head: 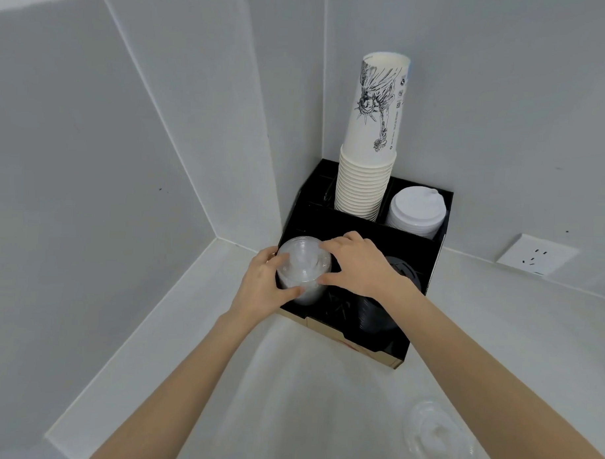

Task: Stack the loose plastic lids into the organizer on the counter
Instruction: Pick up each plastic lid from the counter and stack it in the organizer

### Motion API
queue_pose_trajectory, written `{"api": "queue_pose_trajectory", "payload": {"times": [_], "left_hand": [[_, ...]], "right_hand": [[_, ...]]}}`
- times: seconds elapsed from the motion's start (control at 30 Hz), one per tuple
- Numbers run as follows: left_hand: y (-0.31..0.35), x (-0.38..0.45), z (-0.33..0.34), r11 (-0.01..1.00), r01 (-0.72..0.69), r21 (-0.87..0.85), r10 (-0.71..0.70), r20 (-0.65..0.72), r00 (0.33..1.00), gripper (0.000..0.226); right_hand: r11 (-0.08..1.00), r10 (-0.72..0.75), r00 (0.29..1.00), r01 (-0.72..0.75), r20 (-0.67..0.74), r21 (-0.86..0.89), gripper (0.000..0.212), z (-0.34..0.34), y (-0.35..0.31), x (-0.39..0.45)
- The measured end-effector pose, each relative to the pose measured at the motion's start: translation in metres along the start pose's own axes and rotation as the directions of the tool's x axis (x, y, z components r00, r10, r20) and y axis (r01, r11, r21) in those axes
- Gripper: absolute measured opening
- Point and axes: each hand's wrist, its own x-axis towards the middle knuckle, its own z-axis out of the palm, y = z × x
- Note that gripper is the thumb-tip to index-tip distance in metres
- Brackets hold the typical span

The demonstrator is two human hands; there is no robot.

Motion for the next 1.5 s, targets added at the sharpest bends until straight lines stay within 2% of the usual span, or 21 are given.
{"api": "queue_pose_trajectory", "payload": {"times": [0.17,0.27,0.4,0.5,0.63,0.87,1.0,1.13,1.27,1.5], "left_hand": [[0.008,-0.016,0.001,0.998,-0.068,0.004,0.068,-0.081,0.994,0.072],[0.024,-0.034,0.006,0.989,-0.145,-0.039,0.141,-0.098,0.985,0.068],[0.05,-0.063,0.016,0.961,-0.259,-0.099,0.251,-0.085,0.964,0.061],[0.064,-0.09,0.027,0.939,-0.31,-0.152,0.317,0.024,0.948,0.061],[0.066,-0.128,0.051,0.931,-0.304,-0.2,0.339,0.171,0.925,0.062],[0.061,-0.181,0.095,0.95,-0.216,-0.224,0.285,0.347,0.894,0.067],[0.057,-0.205,0.117,0.966,-0.169,-0.197,0.24,0.433,0.869,0.07],[0.05,-0.222,0.133,0.976,-0.177,-0.124,0.215,0.485,0.848,0.072],[0.043,-0.234,0.14,0.978,-0.175,-0.112,0.207,0.466,0.86,0.07],[0.044,-0.239,0.143,0.974,-0.205,-0.093,0.226,0.435,0.872,0.071]], "right_hand": [[0.987,-0.033,0.979,0.064,-0.202,0.149,0.056,-0.006,0.0,-0.029],[0.962,0.01,0.943,0.082,-0.333,0.26,0.048,-0.008,-0.001,-0.062],[0.942,0.071,0.914,0.07,-0.398,0.328,0.044,-0.002,-0.004,-0.117],[0.942,0.112,0.92,0.023,-0.375,0.336,0.045,0.013,-0.002,-0.158],[0.915,0.201,0.934,-0.073,-0.294,0.396,0.046,0.043,0.002,-0.208],[0.818,0.381,0.914,-0.263,-0.139,0.512,0.049,0.098,0.001,-0.272],[0.777,0.438,0.898,-0.354,-0.043,0.521,0.05,0.124,-0.004,-0.299],[0.776,0.452,0.892,-0.399,0.01,0.489,0.057,0.138,-0.01,-0.318],[0.774,0.444,0.895,-0.41,0.048,0.482,0.065,0.143,-0.015,-0.326],[0.832,0.402,0.915,-0.374,0.019,0.41,0.07,0.152,-0.014,-0.325]]}}
